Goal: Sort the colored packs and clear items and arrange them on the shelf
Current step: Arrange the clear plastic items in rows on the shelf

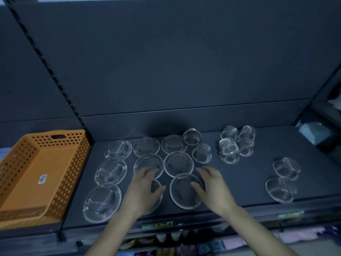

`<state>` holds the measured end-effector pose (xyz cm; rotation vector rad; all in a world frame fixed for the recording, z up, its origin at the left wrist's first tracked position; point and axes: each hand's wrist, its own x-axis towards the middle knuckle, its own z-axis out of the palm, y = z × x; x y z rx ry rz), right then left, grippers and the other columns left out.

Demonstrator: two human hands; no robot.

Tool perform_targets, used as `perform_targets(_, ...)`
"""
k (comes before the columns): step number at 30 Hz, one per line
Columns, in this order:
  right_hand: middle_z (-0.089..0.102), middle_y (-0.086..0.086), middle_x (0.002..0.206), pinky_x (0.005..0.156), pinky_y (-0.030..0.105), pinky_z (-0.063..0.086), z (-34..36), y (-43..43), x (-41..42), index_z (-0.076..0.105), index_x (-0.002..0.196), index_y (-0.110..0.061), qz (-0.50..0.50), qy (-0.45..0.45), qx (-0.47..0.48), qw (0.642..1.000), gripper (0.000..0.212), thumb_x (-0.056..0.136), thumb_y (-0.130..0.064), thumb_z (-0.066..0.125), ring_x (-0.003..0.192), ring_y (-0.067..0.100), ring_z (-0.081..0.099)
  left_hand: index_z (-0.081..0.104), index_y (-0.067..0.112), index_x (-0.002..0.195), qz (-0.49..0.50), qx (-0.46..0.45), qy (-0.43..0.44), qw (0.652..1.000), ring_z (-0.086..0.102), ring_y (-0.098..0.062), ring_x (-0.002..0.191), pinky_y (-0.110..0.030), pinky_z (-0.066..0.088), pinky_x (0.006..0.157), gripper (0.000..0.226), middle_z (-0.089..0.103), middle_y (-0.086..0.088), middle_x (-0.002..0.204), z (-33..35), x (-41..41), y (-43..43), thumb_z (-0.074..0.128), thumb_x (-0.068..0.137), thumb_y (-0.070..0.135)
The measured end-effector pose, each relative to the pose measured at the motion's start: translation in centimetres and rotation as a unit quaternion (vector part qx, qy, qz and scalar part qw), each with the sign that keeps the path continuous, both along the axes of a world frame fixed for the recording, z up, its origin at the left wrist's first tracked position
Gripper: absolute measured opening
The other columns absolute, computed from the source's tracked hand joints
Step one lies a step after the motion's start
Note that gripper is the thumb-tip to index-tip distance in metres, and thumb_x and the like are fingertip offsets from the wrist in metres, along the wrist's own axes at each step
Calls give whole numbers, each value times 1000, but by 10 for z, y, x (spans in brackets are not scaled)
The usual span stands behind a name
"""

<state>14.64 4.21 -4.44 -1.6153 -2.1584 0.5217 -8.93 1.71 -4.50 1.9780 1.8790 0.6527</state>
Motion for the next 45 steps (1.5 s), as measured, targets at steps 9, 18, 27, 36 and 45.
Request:
perform_targets(9,30,10,143,112,33,28,18,84,72,39,139,-11,-10,-134,50,990,57,88,-29,56,136,27,26,43,17,138,-39,4,-5,999,42,-16,124,-16,29,98,55,45,0,134,19,75,67,59,88,33)
perform_targets(18,31,7,146,112,58,8,12,140,118,31,142,-29,69,-221,7,973,61,87,-45,50,140,26,19,14,28,149,70,-52,-57,995,35,-25,133,-34,32,107,75,17,-9,154,23,134,149,58,89,39)
perform_targets(27,42,3,134,111,45,25,14,152,178,39,136,-30,84,-150,-26,985,58,83,-45,57,121,25,41,38,12,110,185,-92,-68,976,55,-32,105,-36,42,82,57,55,-12,116,12,178,182,64,80,53)
perform_targets(36,49,3,116,100,36,35,19,158,197,49,122,-28,95,-121,-47,987,43,84,-47,55,104,25,54,58,21,98,211,-107,-140,961,60,-15,89,-21,43,76,45,64,4,88,14,206,191,75,65,47)
perform_targets(45,47,4,120,76,11,33,30,158,194,56,124,-12,4,16,-32,999,53,79,-35,68,97,17,56,62,15,84,151,-131,-87,976,47,-15,86,-7,32,64,29,53,-11,102,19,209,200,76,60,22)
